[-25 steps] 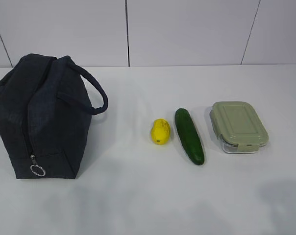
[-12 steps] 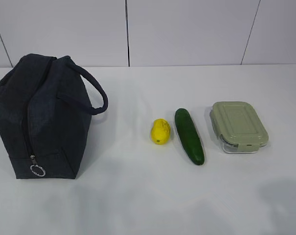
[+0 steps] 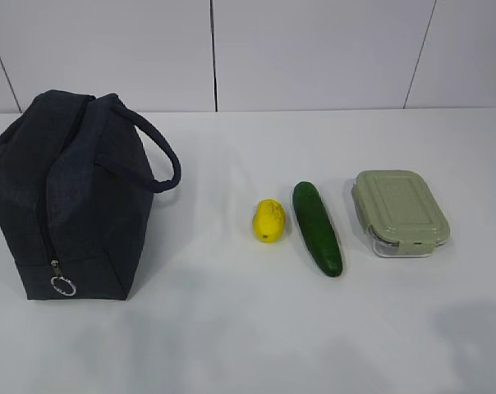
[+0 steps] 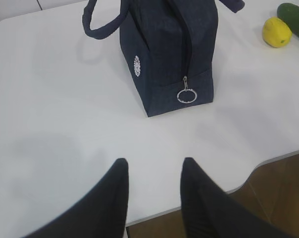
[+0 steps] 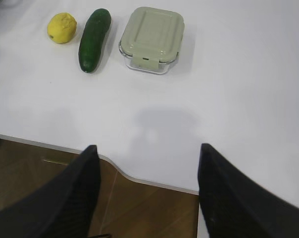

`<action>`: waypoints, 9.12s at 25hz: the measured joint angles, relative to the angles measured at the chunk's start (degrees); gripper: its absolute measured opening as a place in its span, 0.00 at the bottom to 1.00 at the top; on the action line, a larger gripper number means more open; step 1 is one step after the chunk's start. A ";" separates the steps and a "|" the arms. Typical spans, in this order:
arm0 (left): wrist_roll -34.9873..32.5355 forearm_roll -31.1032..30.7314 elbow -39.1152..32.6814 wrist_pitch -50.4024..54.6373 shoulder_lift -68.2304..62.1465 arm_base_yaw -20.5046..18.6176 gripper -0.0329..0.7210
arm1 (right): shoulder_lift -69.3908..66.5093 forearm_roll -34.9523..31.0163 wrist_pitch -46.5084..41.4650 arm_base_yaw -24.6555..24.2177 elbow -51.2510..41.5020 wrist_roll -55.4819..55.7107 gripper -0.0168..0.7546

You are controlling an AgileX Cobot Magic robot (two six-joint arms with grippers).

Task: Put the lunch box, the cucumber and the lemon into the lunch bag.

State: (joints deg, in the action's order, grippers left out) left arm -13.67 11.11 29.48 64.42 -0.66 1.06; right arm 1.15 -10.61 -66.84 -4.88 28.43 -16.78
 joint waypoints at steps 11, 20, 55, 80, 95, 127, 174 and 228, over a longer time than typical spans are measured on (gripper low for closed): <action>0.00 0.00 0.00 0.00 0.00 0.00 0.36 | 0.00 0.00 0.00 0.00 0.00 0.00 0.63; 0.00 0.00 0.00 0.00 0.00 0.00 0.36 | -3.19 -11.26 5.42 0.00 0.78 0.90 0.63; 0.21 -0.21 0.00 0.00 0.00 0.00 0.36 | -96.99 -59.43 -0.56 -15.54 33.95 -36.54 0.63; 0.21 -0.21 0.00 0.00 0.00 0.00 0.36 | -121.85 -45.47 -0.98 -18.69 51.99 -39.92 0.82; 0.21 -0.21 0.00 -0.04 0.00 0.00 0.36 | -130.77 -52.51 -0.64 -18.69 53.19 -46.46 0.82; 0.21 -0.21 0.00 -0.04 0.00 0.00 0.36 | -133.58 -53.97 -1.37 -16.69 54.71 -48.18 0.79; 1.67 7.60 29.61 -7.37 -67.96 0.00 0.45 | -133.58 -53.95 -3.26 -16.69 54.81 -47.43 0.52; -5.11 4.36 48.27 -2.83 -93.02 -0.04 0.07 | -133.41 -57.09 -0.76 -13.33 56.07 -43.38 0.52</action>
State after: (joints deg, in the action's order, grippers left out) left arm -18.79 15.47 77.75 61.59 -93.68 1.02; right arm -132.26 -67.70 -67.60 -18.21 84.50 -60.16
